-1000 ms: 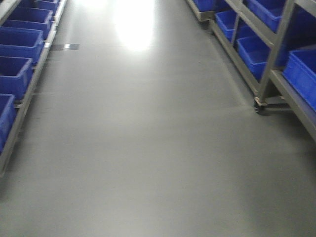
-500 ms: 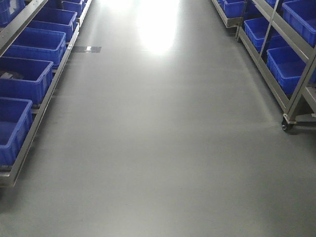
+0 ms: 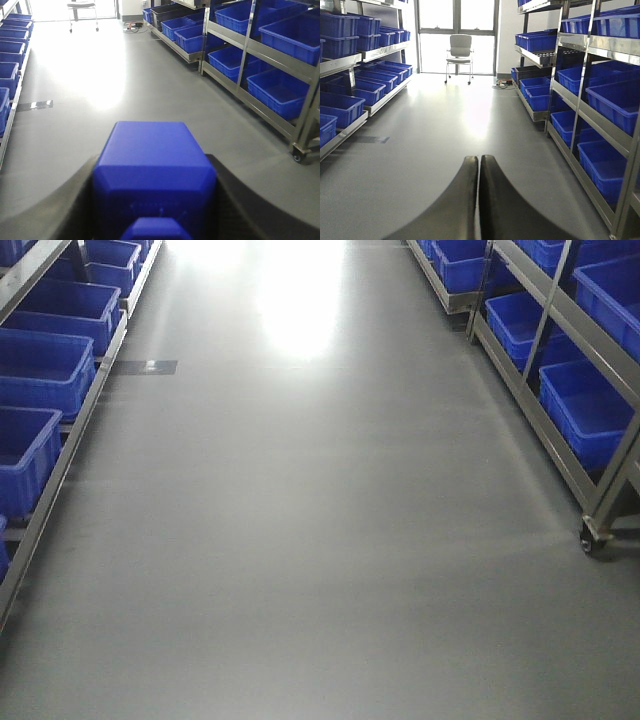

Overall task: Pour parts from conveyor to right shelf
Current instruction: 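Drive down the shelf aisle toward the bins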

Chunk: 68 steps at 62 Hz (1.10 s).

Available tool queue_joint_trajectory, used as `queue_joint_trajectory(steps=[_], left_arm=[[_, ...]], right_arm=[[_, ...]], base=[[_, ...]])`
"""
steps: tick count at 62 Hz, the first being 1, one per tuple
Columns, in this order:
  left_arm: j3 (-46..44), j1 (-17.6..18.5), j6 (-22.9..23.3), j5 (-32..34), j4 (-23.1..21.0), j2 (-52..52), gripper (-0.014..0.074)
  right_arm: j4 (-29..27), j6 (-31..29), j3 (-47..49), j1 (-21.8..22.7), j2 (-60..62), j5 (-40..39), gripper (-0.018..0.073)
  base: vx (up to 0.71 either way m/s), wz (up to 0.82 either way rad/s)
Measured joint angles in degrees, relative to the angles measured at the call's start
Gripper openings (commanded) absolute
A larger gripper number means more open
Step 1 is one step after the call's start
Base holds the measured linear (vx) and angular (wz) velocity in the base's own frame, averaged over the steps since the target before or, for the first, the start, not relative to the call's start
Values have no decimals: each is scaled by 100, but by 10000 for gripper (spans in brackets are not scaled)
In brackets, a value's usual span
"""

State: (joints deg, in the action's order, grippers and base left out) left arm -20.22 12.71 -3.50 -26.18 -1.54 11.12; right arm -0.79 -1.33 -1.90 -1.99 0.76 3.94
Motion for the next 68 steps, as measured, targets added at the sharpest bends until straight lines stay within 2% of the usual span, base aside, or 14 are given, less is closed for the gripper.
queue_joint_trajectory(steps=[68], left_arm=[[0,0,0,0,0,0,-6]], right_arm=[[0,0,0,0,0,0,-9]], base=[[69,2]])
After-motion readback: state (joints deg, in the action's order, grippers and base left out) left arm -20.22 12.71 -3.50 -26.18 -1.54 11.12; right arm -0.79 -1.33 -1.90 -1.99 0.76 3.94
